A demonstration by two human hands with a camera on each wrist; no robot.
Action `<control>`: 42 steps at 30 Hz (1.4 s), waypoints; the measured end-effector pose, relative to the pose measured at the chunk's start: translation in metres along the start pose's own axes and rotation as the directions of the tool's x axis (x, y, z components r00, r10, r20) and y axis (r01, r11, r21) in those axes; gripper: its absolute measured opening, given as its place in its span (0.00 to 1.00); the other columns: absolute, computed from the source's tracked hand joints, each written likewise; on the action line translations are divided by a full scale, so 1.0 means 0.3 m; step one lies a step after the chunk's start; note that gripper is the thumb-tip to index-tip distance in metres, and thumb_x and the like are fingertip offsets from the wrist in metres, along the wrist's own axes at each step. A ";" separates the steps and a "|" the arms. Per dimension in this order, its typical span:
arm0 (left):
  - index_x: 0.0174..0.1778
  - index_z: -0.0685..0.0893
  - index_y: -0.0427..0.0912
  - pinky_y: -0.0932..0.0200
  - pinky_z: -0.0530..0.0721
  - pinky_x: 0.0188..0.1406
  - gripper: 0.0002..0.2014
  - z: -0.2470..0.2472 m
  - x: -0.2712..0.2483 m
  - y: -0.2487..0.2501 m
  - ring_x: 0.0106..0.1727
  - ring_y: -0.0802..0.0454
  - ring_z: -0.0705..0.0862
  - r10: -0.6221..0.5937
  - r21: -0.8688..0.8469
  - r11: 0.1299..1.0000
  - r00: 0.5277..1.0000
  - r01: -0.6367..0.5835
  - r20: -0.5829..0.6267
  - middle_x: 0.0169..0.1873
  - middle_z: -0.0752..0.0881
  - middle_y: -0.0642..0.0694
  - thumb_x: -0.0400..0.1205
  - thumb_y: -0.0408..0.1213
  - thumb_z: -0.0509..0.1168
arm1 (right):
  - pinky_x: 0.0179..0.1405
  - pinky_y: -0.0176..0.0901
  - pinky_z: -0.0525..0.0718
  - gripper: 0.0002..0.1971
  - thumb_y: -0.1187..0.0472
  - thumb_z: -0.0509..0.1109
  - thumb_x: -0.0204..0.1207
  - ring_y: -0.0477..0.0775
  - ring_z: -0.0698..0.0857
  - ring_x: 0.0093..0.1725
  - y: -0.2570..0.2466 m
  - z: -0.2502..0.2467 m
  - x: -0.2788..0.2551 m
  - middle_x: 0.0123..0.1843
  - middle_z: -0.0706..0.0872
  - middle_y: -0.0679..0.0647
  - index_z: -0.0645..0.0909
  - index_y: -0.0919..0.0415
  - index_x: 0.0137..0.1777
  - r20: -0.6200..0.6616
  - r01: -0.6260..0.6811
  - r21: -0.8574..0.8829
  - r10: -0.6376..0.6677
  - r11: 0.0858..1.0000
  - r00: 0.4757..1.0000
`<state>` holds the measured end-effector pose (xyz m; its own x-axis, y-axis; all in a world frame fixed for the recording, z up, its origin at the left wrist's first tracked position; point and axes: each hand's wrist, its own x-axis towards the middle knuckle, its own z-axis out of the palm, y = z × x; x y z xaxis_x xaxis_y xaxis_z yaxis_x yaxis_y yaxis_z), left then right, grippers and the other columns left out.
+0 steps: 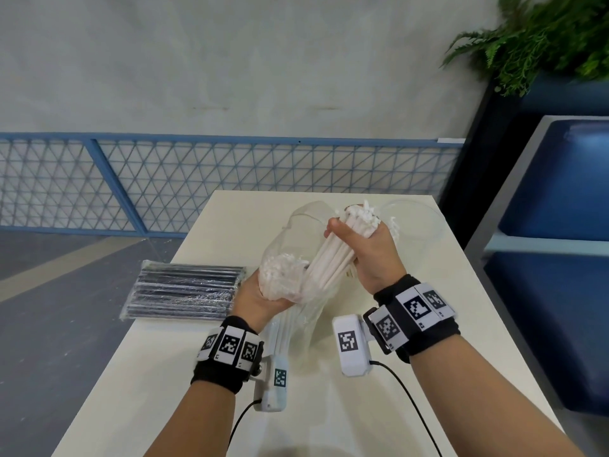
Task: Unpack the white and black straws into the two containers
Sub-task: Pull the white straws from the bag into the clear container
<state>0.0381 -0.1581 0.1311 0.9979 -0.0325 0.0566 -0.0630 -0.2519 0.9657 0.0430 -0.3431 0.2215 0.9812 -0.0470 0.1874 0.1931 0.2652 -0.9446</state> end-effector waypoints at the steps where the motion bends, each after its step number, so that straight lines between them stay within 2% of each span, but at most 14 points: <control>1: 0.54 0.79 0.47 0.76 0.81 0.39 0.27 0.001 -0.001 0.002 0.51 0.54 0.84 0.005 -0.004 1.000 1.000 -0.005 0.001 0.46 0.86 0.52 0.62 0.28 0.80 | 0.47 0.48 0.82 0.09 0.67 0.73 0.70 0.50 0.85 0.36 -0.001 0.002 0.000 0.31 0.86 0.47 0.83 0.51 0.36 -0.033 0.007 0.017 -0.006 1.000 0.999; 6: 0.55 0.78 0.45 0.72 0.80 0.42 0.29 -0.005 0.000 -0.008 0.53 0.51 0.83 0.013 0.005 1.000 1.000 -0.013 -0.010 0.45 0.85 0.53 0.61 0.29 0.82 | 0.36 0.37 0.84 0.04 0.70 0.69 0.75 0.47 0.84 0.33 -0.059 -0.007 0.020 0.33 0.83 0.49 0.79 0.61 0.45 -0.202 0.139 0.112 -0.114 0.984 0.973; 10: 0.55 0.79 0.44 0.65 0.80 0.46 0.33 -0.017 0.000 -0.012 0.54 0.48 0.84 -0.016 -0.017 1.000 0.999 0.016 -0.036 0.48 0.86 0.46 0.54 0.40 0.82 | 0.35 0.38 0.82 0.05 0.68 0.69 0.75 0.48 0.82 0.32 -0.122 -0.048 0.052 0.30 0.84 0.49 0.79 0.60 0.40 -0.351 0.206 0.212 -0.123 0.955 0.928; 13: 0.59 0.79 0.39 0.57 0.80 0.54 0.43 -0.027 0.002 -0.018 0.56 0.46 0.83 -0.019 -0.012 1.000 0.999 0.019 -0.042 0.53 0.85 0.42 0.48 0.53 0.79 | 0.35 0.37 0.82 0.01 0.69 0.68 0.76 0.46 0.84 0.34 -0.135 -0.089 0.074 0.34 0.83 0.53 0.79 0.65 0.44 -0.408 0.171 0.335 -0.021 0.927 0.913; 14: 0.59 0.79 0.39 0.57 0.80 0.54 0.42 -0.025 0.004 -0.019 0.56 0.46 0.83 -0.028 -0.011 1.000 0.999 0.028 -0.038 0.53 0.85 0.42 0.49 0.52 0.79 | 0.37 0.37 0.83 0.01 0.69 0.68 0.75 0.45 0.85 0.35 -0.129 -0.091 0.073 0.35 0.84 0.52 0.79 0.65 0.45 -0.384 0.125 0.343 0.017 0.931 0.923; 17: 0.51 0.79 0.48 0.58 0.79 0.52 0.28 -0.012 0.004 -0.006 0.55 0.47 0.83 -0.039 0.008 0.999 0.999 0.040 -0.031 0.45 0.85 0.50 0.59 0.33 0.83 | 0.45 0.44 0.84 0.03 0.69 0.71 0.73 0.49 0.86 0.39 -0.070 -0.064 0.043 0.34 0.86 0.52 0.81 0.62 0.41 -0.260 -0.041 0.300 0.123 0.953 0.958; 20: 0.48 0.78 0.51 0.57 0.80 0.53 0.26 -0.003 0.007 -0.001 0.55 0.46 0.83 -0.045 0.008 0.999 0.999 0.045 -0.027 0.45 0.85 0.51 0.60 0.32 0.82 | 0.41 0.43 0.84 0.07 0.72 0.70 0.73 0.51 0.86 0.38 -0.032 -0.046 0.019 0.29 0.86 0.50 0.80 0.61 0.38 -0.300 -0.029 0.342 0.138 0.939 0.944; 22: 0.52 0.80 0.44 0.52 0.82 0.55 0.29 -0.005 0.008 -0.008 0.56 0.43 0.84 -0.063 -0.002 0.998 0.996 0.063 -0.069 0.48 0.86 0.44 0.57 0.40 0.83 | 0.37 0.41 0.85 0.06 0.72 0.69 0.73 0.51 0.86 0.38 -0.041 -0.067 0.022 0.31 0.86 0.50 0.80 0.62 0.38 -0.393 0.017 0.420 0.165 0.908 0.904; 25: 0.58 0.80 0.38 0.51 0.84 0.54 0.44 -0.010 0.003 -0.016 0.55 0.43 0.85 -0.046 -0.032 0.999 0.991 0.043 -0.122 0.52 0.87 0.40 0.47 0.55 0.78 | 0.35 0.39 0.86 0.04 0.71 0.69 0.73 0.50 0.87 0.38 -0.070 -0.108 0.026 0.36 0.85 0.53 0.81 0.64 0.38 -0.497 0.079 0.465 0.186 0.882 0.848; 28: 0.59 0.81 0.36 0.57 0.81 0.50 0.44 -0.011 0.012 -0.017 0.55 0.43 0.85 -0.075 -0.065 0.996 0.988 0.066 -0.136 0.53 0.87 0.39 0.47 0.53 0.78 | 0.40 0.40 0.86 0.03 0.68 0.69 0.74 0.49 0.87 0.39 -0.089 -0.127 0.023 0.38 0.86 0.54 0.81 0.64 0.40 -0.550 0.121 0.428 0.152 0.896 0.821; 32: 0.59 0.81 0.35 0.50 0.83 0.56 0.44 -0.008 0.012 -0.015 0.55 0.42 0.85 -0.083 -0.075 0.995 0.984 0.072 -0.157 0.52 0.87 0.39 0.47 0.54 0.77 | 0.41 0.42 0.85 0.04 0.70 0.68 0.74 0.49 0.85 0.36 -0.124 -0.144 0.026 0.33 0.84 0.53 0.79 0.63 0.39 -0.633 0.263 0.368 0.033 0.892 0.774; 37: 0.53 0.80 0.39 0.58 0.76 0.54 0.19 -0.029 0.014 -0.020 0.51 0.49 0.80 -0.122 -0.099 0.990 0.969 0.102 -0.217 0.49 0.83 0.43 0.69 0.26 0.76 | 0.41 0.44 0.83 0.03 0.69 0.68 0.73 0.51 0.83 0.36 -0.186 -0.171 0.034 0.32 0.83 0.53 0.78 0.63 0.42 -0.649 0.390 0.175 -0.192 0.904 0.736; 40: 0.51 0.79 0.42 0.57 0.76 0.55 0.19 -0.035 0.014 -0.028 0.52 0.47 0.82 -0.110 -0.106 0.991 0.966 0.087 -0.233 0.48 0.84 0.42 0.68 0.26 0.76 | 0.42 0.43 0.82 0.02 0.67 0.71 0.71 0.52 0.83 0.39 -0.180 -0.156 0.045 0.38 0.83 0.58 0.80 0.63 0.39 -0.581 0.367 0.013 -0.292 0.930 0.760; 42: 0.53 0.81 0.39 0.56 0.78 0.55 0.20 -0.025 0.013 -0.032 0.53 0.45 0.84 -0.106 -0.115 0.990 0.971 0.082 -0.215 0.49 0.86 0.41 0.67 0.27 0.77 | 0.39 0.33 0.81 0.06 0.66 0.73 0.70 0.43 0.84 0.39 -0.146 -0.133 0.049 0.40 0.84 0.53 0.81 0.69 0.44 -0.513 0.276 -0.146 -0.311 0.950 0.800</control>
<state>0.0429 -0.1485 0.1241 0.9791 0.2033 0.0074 0.0218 -0.1411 0.9898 0.0491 -0.3939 0.2548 0.7278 -0.6140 0.3055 0.4547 0.0986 -0.8851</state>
